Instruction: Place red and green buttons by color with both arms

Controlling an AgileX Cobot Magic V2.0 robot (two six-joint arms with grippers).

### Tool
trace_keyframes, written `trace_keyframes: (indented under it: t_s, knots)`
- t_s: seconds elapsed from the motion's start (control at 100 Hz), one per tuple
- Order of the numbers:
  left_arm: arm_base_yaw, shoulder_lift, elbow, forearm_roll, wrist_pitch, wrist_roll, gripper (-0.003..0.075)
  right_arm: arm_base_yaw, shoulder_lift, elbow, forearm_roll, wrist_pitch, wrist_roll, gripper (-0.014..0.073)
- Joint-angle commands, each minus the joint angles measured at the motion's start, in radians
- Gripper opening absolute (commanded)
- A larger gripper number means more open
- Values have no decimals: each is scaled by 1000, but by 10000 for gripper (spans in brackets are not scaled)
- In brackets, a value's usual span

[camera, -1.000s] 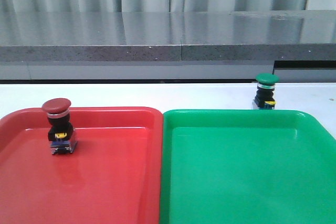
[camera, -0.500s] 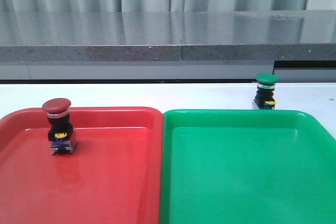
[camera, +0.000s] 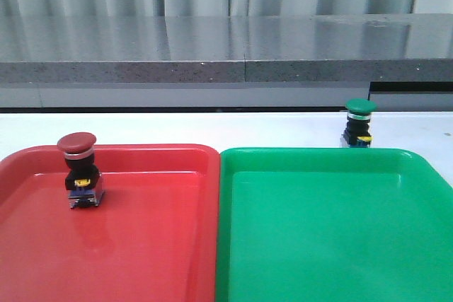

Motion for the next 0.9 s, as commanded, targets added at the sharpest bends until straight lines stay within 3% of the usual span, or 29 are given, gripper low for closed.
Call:
trace_keyframes:
  t_s: [0.0, 0.21, 0.42, 0.89]
  knots:
    - [61, -16, 17, -47, -161, 47, -19, -1, -18, -13, 0, -87, -2, -67]
    - [201, -135, 188, -136, -297, 47, -19, -1, -18, -13, 0, -87, -2, -67]
    - [289, -232, 337, -141, -322, 47, -19, -1, -18, -13, 0, -87, -2, -67]
    - [299, -263, 388, -50, -308, 40, -19, -1, -18, -13, 0, -87, -2, -67]
